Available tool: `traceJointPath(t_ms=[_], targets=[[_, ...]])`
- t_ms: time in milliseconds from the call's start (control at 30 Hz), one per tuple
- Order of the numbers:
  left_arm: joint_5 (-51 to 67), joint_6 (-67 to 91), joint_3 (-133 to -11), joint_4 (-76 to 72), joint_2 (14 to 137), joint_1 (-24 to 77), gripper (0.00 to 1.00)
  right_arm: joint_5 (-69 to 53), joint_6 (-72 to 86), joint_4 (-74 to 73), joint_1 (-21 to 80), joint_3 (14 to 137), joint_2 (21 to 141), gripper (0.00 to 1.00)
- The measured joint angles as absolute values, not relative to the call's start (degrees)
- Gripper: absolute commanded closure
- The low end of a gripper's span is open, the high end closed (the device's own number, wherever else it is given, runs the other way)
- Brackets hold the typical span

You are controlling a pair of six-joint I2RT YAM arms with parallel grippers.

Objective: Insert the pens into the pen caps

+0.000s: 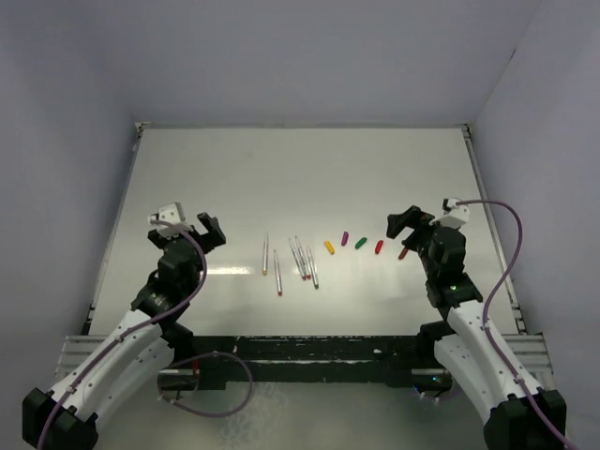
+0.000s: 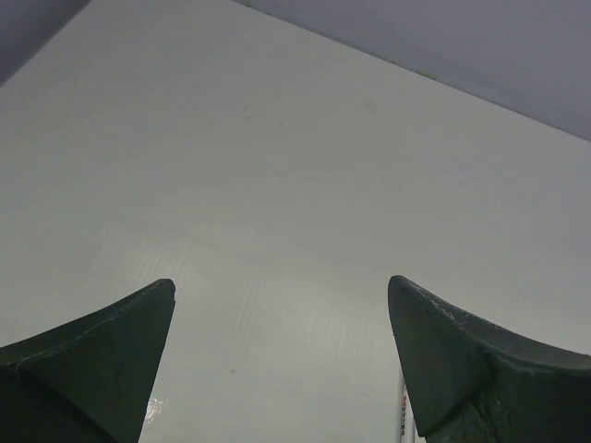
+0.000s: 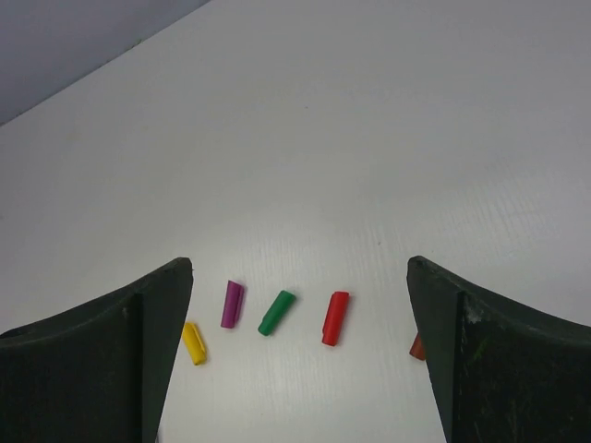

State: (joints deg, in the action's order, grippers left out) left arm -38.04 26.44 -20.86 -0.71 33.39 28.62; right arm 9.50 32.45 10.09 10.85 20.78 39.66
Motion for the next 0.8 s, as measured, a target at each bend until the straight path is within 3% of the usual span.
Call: traceJointPath(t_ms=[533, 800], targets=[[-39.00, 27.90, -20.78, -0.36, 36.03, 28.62, 0.01, 10.96, 31.77, 9.43, 10.85, 20.78, 37.04, 0.00], [-23.57, 24.38, -24.67, 1.39, 38.30, 28.62, 0.01, 10.85, 39.70, 9.58, 10.85, 20.78, 36.47, 0.00]])
